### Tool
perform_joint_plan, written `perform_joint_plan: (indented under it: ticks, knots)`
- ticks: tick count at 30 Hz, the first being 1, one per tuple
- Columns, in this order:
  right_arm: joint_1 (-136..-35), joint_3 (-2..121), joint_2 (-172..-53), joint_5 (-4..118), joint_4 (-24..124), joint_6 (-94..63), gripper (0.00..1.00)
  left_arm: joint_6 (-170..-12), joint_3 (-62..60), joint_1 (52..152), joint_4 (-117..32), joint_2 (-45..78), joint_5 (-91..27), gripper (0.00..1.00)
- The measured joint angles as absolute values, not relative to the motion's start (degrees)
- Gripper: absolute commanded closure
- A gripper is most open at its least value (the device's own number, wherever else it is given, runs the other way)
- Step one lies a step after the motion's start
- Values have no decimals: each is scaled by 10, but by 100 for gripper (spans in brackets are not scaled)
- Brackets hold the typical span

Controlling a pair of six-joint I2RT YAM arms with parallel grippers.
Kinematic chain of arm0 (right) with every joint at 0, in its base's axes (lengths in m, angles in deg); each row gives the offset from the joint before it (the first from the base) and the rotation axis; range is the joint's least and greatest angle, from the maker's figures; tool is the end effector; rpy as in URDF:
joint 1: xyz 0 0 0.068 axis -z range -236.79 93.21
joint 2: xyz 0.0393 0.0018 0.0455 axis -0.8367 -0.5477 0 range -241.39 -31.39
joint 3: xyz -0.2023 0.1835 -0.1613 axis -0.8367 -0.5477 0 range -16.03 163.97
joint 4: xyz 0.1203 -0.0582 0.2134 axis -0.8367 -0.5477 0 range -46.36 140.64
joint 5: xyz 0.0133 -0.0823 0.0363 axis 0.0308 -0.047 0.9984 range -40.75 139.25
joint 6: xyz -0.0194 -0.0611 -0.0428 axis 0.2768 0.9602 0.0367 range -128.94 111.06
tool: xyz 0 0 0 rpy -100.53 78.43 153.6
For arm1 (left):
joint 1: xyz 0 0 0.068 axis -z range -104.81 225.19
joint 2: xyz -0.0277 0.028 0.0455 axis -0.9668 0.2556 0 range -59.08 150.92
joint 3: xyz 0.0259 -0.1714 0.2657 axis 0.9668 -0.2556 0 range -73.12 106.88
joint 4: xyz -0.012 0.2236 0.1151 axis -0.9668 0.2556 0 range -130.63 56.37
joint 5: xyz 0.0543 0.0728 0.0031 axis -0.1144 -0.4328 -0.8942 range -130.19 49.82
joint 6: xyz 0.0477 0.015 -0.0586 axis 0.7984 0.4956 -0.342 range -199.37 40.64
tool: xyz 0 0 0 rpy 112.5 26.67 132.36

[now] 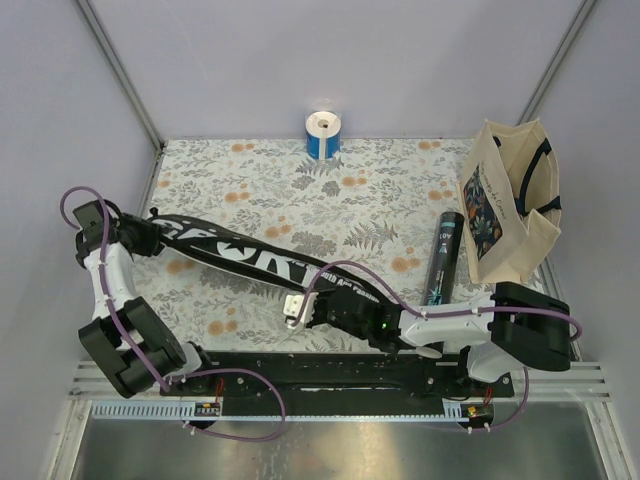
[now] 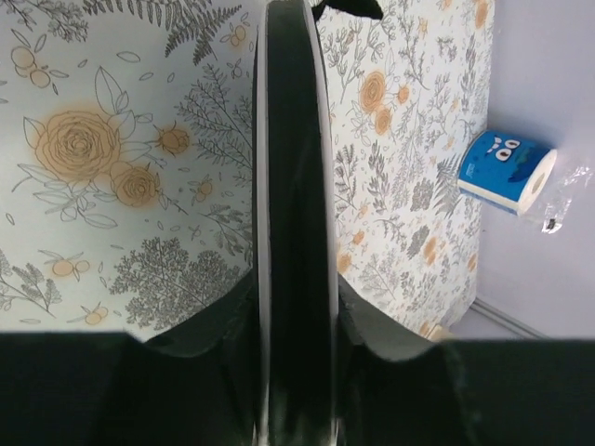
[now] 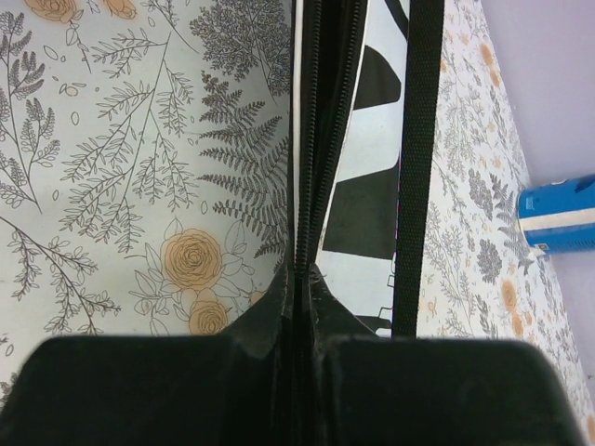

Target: Pack up the badminton gear

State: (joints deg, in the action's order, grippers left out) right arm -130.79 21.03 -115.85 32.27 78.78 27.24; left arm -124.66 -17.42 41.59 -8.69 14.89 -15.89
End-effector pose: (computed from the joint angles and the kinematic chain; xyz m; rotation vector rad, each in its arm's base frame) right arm 0.1073 0.3044 0.2446 -1.4313 1.2423 0.1675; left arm 0.2330 0.1224 0.2918 -1.3962 1.9944 -0.6090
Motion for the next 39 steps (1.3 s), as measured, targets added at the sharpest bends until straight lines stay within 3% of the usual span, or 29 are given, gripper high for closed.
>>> perform_joint_plan:
  ticks: [2,7,11,15,23,30,34,39]
  knots:
    - [-1299,210,-1159,336,789,277,96,-1254,-185,414,-101,149,-148,100]
    - [-1247,210,-1165,376,790,282,77,-1296,-249,408,-182,137,-118,100]
    - [-1202,239,-1185,405,761,270,53,-1349,-329,405,-259,102,-94,100]
    - [-1195,313,-1207,458,733,206,43,-1380,-384,408,-288,63,-71,100]
    - [-1199,369,-1237,537,758,14,38,-1414,-439,410,-328,25,-37,100]
    - [-1200,488,-1353,543,741,-19,38,-1414,-440,410,-329,20,-31,100]
    - [-1200,541,-1393,533,723,-16,43,-1414,-450,410,-330,8,-31,100]
    - [-1201,609,-1441,516,720,-12,66,-1415,-464,410,-330,-6,-31,100]
